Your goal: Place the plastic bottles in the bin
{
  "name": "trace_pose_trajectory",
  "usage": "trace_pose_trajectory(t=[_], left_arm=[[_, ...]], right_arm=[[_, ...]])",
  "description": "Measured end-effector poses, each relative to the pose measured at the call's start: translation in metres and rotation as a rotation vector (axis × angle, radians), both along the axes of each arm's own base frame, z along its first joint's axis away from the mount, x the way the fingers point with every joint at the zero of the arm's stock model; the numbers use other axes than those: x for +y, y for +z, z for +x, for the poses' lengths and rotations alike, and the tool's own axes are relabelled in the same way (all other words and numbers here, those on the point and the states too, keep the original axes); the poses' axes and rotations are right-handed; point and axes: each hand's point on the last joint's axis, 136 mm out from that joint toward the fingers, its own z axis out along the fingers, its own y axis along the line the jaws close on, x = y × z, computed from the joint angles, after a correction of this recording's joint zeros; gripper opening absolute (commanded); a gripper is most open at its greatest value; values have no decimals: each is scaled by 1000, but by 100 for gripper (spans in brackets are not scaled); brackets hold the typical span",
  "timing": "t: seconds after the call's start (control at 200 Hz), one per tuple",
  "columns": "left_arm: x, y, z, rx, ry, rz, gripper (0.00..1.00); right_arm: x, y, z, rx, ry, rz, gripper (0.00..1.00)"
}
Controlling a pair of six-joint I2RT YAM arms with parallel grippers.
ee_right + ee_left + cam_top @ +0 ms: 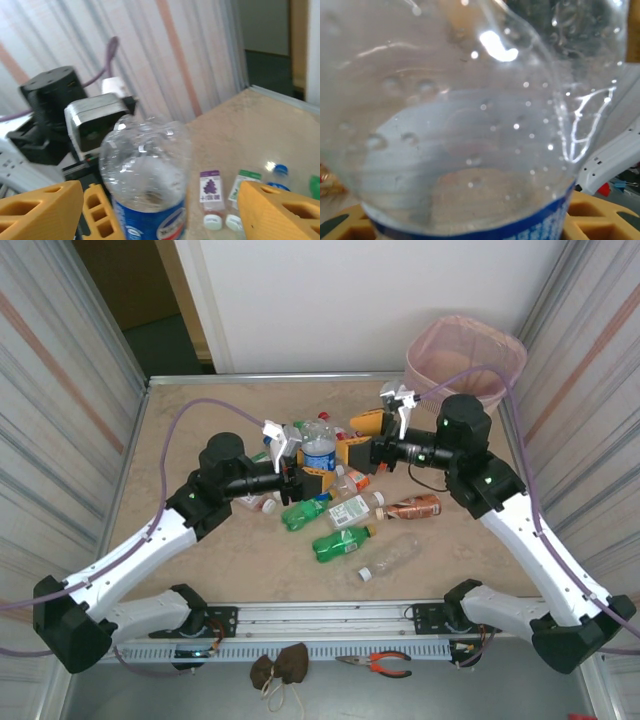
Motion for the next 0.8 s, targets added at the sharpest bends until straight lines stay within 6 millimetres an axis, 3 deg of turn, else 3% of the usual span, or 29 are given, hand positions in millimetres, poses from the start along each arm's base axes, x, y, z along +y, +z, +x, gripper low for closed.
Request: trace_pose_trajectory(t=[0.155,0.446,0.802], left_arm=[[-4,13,-12,-44,-59,-41,41],[-11,37,-41,-115,-188,-86,41],[-11,42,-46,-147,-213,-99,42]], right_arm=[[18,4,-28,-77,80,-14,83],[35,2,-42,-94,125,-35,75],[35,5,-47,-95,130,-35,62]])
